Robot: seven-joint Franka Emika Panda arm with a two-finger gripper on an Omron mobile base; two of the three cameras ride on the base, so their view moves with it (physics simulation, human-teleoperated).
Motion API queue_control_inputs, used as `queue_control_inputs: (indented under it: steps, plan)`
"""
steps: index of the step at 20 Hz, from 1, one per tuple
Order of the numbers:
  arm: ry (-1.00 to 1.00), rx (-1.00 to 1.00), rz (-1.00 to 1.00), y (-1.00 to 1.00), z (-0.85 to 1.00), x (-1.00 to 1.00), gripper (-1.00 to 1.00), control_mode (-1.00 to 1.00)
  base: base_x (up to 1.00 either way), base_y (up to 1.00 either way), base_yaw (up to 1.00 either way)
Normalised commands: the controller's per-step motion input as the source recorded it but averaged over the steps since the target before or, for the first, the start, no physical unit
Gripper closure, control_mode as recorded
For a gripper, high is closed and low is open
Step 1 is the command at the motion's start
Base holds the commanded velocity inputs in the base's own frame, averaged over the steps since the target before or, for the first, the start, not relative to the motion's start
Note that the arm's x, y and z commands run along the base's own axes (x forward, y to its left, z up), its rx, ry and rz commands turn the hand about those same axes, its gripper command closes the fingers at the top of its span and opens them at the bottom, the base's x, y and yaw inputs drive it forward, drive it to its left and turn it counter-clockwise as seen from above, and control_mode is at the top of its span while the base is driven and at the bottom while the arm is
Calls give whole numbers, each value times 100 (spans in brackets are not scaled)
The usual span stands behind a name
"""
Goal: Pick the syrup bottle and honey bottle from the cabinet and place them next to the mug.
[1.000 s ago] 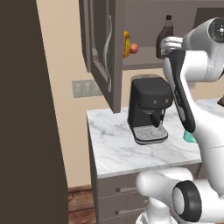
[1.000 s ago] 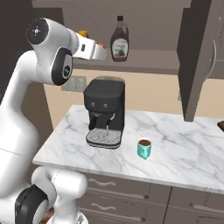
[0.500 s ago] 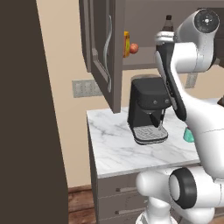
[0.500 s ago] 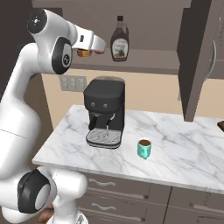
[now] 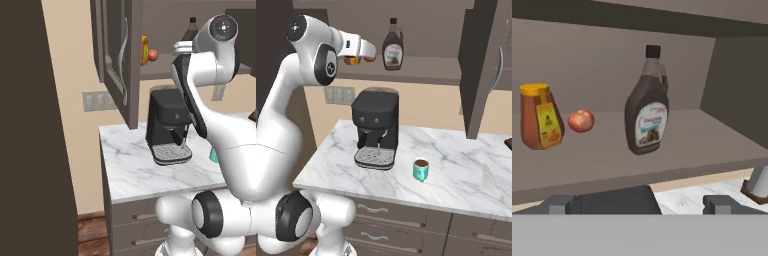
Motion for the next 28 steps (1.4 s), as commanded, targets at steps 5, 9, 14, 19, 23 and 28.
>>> queue_control_inputs:
  steps: [5,9,14,19,23,28]
  plan:
    - [0,-4,-1,0,-7,24,-100,-100,0,0,0]
    - [8,-6,-3,0,0,29,-100,-100,0,0,0]
    - [7,-5,-3,0,5,31,-100,-100,0,0,0]
    - [0,-1,-1,0,-2,21,-100,-100,0,0,0]
    - [0,0,0,0,-14,23,-100,-100,0,0,0]
    - [0,0,0,0,-4,16,-100,-100,0,0,0]
